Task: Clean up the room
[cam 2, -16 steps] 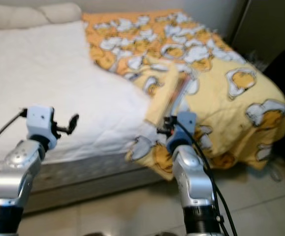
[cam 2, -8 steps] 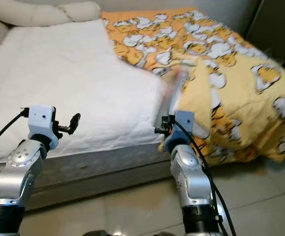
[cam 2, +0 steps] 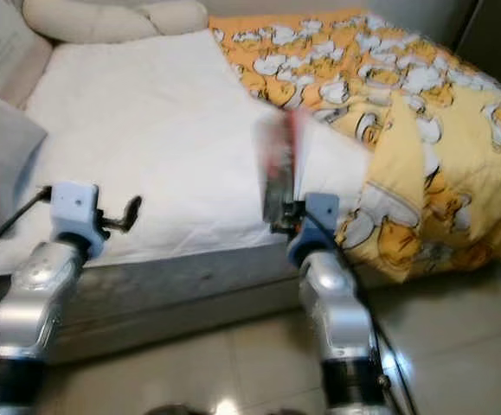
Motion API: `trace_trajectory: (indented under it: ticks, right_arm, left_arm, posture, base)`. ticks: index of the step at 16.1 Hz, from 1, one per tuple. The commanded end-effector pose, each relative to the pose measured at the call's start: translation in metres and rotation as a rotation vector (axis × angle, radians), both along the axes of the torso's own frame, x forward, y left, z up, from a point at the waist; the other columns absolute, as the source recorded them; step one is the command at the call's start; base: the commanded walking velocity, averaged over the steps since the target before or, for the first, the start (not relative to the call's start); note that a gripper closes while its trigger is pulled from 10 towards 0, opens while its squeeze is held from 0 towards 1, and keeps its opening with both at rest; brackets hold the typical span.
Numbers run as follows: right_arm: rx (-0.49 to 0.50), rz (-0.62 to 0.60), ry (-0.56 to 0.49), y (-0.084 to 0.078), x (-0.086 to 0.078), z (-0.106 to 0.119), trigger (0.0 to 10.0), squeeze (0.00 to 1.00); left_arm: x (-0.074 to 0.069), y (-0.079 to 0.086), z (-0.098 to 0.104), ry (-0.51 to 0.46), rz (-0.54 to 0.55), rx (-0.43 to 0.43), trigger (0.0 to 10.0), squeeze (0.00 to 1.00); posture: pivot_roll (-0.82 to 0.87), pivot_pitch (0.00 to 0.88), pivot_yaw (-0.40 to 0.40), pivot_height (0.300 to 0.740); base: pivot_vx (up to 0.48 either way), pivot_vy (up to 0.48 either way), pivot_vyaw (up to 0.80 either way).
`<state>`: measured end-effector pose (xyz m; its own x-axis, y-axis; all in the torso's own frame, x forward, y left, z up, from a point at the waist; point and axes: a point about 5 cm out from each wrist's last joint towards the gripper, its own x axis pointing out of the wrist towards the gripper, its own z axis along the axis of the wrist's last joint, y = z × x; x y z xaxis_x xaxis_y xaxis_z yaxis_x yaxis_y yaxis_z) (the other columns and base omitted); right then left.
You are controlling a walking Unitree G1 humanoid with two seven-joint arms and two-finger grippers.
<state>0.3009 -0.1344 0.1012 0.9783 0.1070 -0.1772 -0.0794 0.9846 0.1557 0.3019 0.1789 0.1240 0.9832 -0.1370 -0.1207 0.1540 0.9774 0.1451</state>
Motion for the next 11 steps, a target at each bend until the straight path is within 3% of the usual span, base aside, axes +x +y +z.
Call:
trace_trajectory:
  ticks: [1,6,11]
  right_arm:
    - [0.002,-0.010,-0.053,-0.0012,0.0039,0.0105,10.0,0.00]
    - [-0.001,-0.009,-0.056,-0.0013,0.0051,0.0105,10.0,0.00]
    - [0.000,-0.024,-0.054,-0.0032,0.0055,0.0101,10.0,0.00]
  left_arm:
    - [0.0007,0.0033,0.0007,-0.002,0.004,0.015,10.0,0.11]
    - [0.0021,0.0020,0.0006,-0.005,0.003,0.013,10.0,0.11]
    - [0.0023,-0.0007,0.0001,-0.001,0.006,-0.018,10.0,0.10]
  posture:
    - [-0.03,0.000,0.022,0.740]
    - [-0.03,0.000,0.021,0.740]
    - [-0.03,0.000,0.021,0.740]
  base:
    - [0.000,0.435,0.00]
    - [0.000,0.422,0.00]
    - [0.000,0.000,0.00]
